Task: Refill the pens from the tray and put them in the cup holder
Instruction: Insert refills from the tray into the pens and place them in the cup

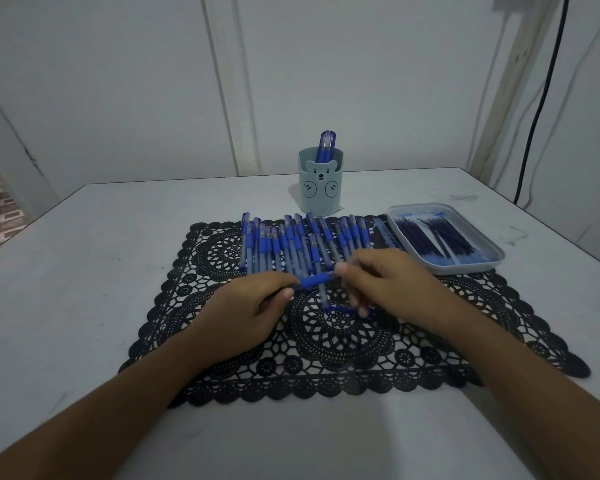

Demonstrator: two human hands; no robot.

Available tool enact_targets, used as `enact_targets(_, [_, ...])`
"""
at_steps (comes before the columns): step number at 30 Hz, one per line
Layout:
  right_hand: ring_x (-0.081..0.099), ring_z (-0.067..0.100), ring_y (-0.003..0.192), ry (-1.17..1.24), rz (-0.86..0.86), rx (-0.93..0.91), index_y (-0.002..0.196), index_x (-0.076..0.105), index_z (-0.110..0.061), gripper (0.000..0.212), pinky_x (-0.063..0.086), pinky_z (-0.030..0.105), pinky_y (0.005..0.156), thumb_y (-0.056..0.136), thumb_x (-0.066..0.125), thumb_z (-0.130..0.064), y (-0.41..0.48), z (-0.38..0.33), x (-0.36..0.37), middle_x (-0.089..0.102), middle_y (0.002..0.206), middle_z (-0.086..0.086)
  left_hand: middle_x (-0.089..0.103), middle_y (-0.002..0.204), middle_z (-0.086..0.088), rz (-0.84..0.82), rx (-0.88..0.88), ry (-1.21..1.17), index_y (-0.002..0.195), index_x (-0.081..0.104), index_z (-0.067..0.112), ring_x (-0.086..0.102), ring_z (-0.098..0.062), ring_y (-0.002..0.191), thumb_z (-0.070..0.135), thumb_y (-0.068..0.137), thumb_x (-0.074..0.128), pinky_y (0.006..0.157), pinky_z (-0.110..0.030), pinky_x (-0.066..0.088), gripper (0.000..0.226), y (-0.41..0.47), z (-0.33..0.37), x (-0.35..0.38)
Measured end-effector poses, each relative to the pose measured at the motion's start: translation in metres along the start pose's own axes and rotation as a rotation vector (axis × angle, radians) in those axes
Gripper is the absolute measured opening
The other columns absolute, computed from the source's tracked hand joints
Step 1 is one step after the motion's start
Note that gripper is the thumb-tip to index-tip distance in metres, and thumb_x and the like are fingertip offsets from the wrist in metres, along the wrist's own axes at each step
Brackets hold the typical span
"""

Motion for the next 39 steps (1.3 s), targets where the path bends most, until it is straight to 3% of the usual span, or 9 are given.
enact_targets(5, [0.062, 0.008, 0.059, 0.083, -0.010, 0.001, 0.086, 0.056, -0.018, 0.008, 0.050, 0.018, 0.059, 0.091, 0.052, -0.024, 0.000, 0.000, -0.003, 0.064, 0.071, 0.000, 0.064, 0.083, 0.007, 0.006, 0.005, -0.006, 0.107, 0.063, 0.012, 0.054, -0.003, 0.068, 0.031, 0.091, 0.038, 0.064, -0.014, 0.044, 0.035, 0.000, 0.001, 0.000])
enact_targets(9, [0.057, 0.006, 0.049, -0.004, 0.002, 0.019, 0.075, 0.056, -0.017, 0.029, 0.045, 0.017, 0.054, 0.094, 0.043, -0.034, 0.001, 0.003, -0.002, 0.060, 0.057, -0.004, 0.062, 0.086, 0.011, -0.012, 0.015, 0.004, 0.108, 0.063, 0.011, 0.052, 0.003, 0.074, 0.030, 0.092, 0.038, 0.069, -0.004, 0.039, 0.036, 0.000, 0.003, 0.000])
enact_targets(11, [0.059, 0.004, 0.054, 0.001, -0.019, 0.015, 0.084, 0.056, -0.020, 0.019, 0.047, 0.016, 0.056, 0.093, 0.045, -0.034, 0.001, 0.004, -0.001, 0.062, 0.065, -0.004, 0.060, 0.084, 0.013, -0.009, 0.016, -0.005, 0.108, 0.063, 0.010, 0.051, 0.005, 0.071, 0.030, 0.092, 0.038, 0.066, -0.003, 0.038, 0.035, 0.001, 0.003, 0.000])
enact_targets(16, [0.058, 0.004, 0.055, -0.028, -0.023, 0.001, 0.074, 0.055, -0.020, 0.027, 0.046, 0.016, 0.058, 0.093, 0.043, -0.034, 0.001, 0.002, -0.002, 0.060, 0.062, -0.005, 0.064, 0.084, 0.008, -0.017, 0.023, 0.008, 0.108, 0.063, 0.013, 0.055, -0.003, 0.068, 0.031, 0.092, 0.038, 0.064, -0.016, 0.044, 0.035, 0.000, 0.002, 0.001])
enact_targets(22, [0.051, -0.001, 0.054, -0.080, -0.031, -0.031, 0.083, 0.056, -0.017, 0.014, 0.044, 0.012, 0.056, 0.092, 0.051, -0.028, -0.002, 0.001, -0.004, 0.056, 0.065, -0.005, 0.067, 0.086, 0.006, -0.014, 0.020, 0.023, 0.108, 0.064, 0.012, 0.059, -0.005, 0.070, 0.031, 0.092, 0.038, 0.065, -0.021, 0.046, 0.036, 0.000, 0.003, 0.001])
enact_targets(27, [0.041, 0.010, 0.055, -0.120, -0.008, -0.048, 0.074, 0.053, -0.021, 0.020, 0.037, 0.027, 0.058, 0.093, 0.048, -0.027, -0.001, 0.003, 0.001, 0.049, 0.062, -0.004, 0.064, 0.082, 0.010, 0.009, 0.028, 0.028, 0.106, 0.065, 0.015, 0.057, -0.004, 0.069, 0.031, 0.093, 0.040, 0.062, -0.024, 0.050, 0.032, -0.001, -0.001, -0.001])
enact_targets(32, [0.047, 0.009, 0.060, -0.166, 0.010, -0.035, 0.082, 0.056, -0.027, 0.017, 0.040, 0.024, 0.059, 0.091, 0.047, -0.039, 0.001, 0.004, -0.007, 0.057, 0.071, -0.002, 0.064, 0.088, 0.009, 0.058, 0.033, 0.046, 0.106, 0.065, 0.013, 0.054, 0.002, 0.074, 0.030, 0.092, 0.042, 0.068, -0.010, 0.043, 0.032, 0.001, 0.000, -0.001])
enact_targets(35, [0.055, 0.009, 0.073, -0.365, -0.115, 0.030, 0.090, 0.056, -0.027, 0.027, 0.046, 0.025, 0.067, 0.085, 0.048, -0.053, -0.001, 0.013, -0.014, 0.061, 0.083, -0.003, 0.066, 0.091, 0.006, 0.078, -0.004, 0.024, 0.107, 0.065, 0.013, 0.055, 0.003, 0.077, 0.032, 0.091, 0.042, 0.071, -0.011, 0.045, 0.034, 0.001, -0.004, -0.001])
enact_targets(39, [0.051, 0.000, 0.081, -0.523, -0.286, -0.007, 0.090, 0.057, -0.029, 0.012, 0.038, 0.011, 0.064, 0.084, 0.060, -0.039, -0.003, 0.016, -0.003, 0.055, 0.089, -0.013, 0.064, 0.086, 0.011, 0.090, -0.025, 0.001, 0.107, 0.065, 0.014, 0.057, -0.002, 0.072, 0.034, 0.089, 0.043, 0.065, -0.019, 0.047, 0.035, 0.002, -0.007, -0.002])
Point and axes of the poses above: each hand's wrist, its own y-axis towards the middle knuckle, its own x-axis out of the palm, z = x × y, the point moved 5 cm from there along y, towards the middle knuckle
